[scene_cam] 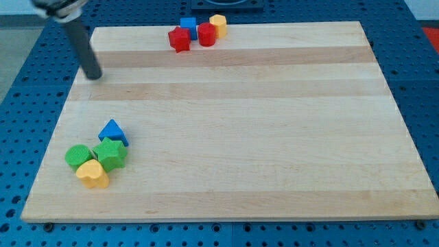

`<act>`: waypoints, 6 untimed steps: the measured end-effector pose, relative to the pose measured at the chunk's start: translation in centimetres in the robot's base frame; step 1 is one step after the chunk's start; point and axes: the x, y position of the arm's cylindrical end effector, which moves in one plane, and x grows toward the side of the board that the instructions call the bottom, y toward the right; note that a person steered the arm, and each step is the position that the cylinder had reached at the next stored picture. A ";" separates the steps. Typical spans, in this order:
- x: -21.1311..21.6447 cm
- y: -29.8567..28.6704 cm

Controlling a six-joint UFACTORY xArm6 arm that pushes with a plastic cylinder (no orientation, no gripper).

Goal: Move your arm to separate the blue triangle and the green star

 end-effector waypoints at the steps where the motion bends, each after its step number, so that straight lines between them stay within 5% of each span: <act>1: 5.9 -2.3; 3: 8.5 4.6; 5: 12.6 4.8; 6: 13.8 11.1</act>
